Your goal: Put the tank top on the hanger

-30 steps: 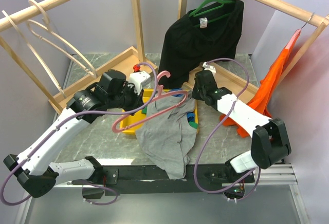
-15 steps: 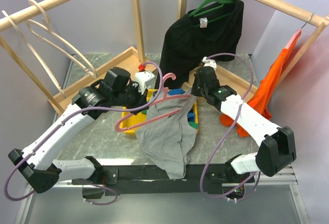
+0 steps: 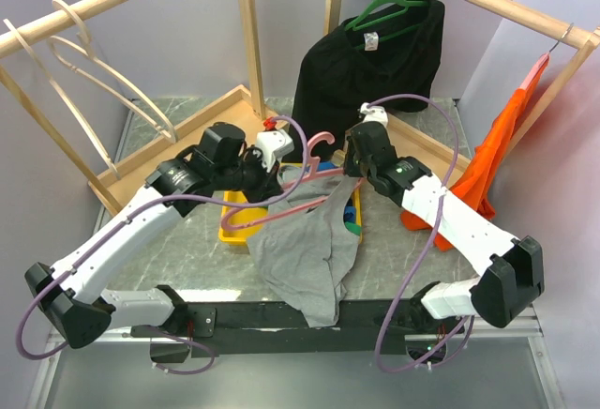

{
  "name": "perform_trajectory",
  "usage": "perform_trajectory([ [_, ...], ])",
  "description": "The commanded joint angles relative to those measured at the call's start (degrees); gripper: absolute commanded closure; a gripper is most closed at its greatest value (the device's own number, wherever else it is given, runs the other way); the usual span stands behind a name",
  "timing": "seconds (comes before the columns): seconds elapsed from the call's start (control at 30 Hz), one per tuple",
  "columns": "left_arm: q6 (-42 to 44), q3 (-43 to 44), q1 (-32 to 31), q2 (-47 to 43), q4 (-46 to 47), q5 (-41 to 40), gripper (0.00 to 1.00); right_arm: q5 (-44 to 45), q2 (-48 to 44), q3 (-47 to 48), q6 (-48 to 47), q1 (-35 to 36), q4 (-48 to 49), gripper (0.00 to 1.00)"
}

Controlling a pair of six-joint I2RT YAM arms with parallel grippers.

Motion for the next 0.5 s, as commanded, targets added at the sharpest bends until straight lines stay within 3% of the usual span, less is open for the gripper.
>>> perform_trajectory([
  [0.0, 1.87, -1.14, 1.76, 2.06, 9.89, 7.86, 0.99, 1.83, -3.27, 2.36, -1.0, 0.18, -0.69, 1.0],
  [0.23, 0.11, -0.44, 7.04, 9.36, 15.43, 19.99, 0.99, 0.87, -4.59, 1.13, -0.48, 0.18, -0.69, 1.0],
  [0.47, -1.47, -0.26, 8.36, 15.43, 20.08, 24.14, 0.99, 1.39, -6.17, -1.68, -0.21, 0.1, 0.1, 1.0],
])
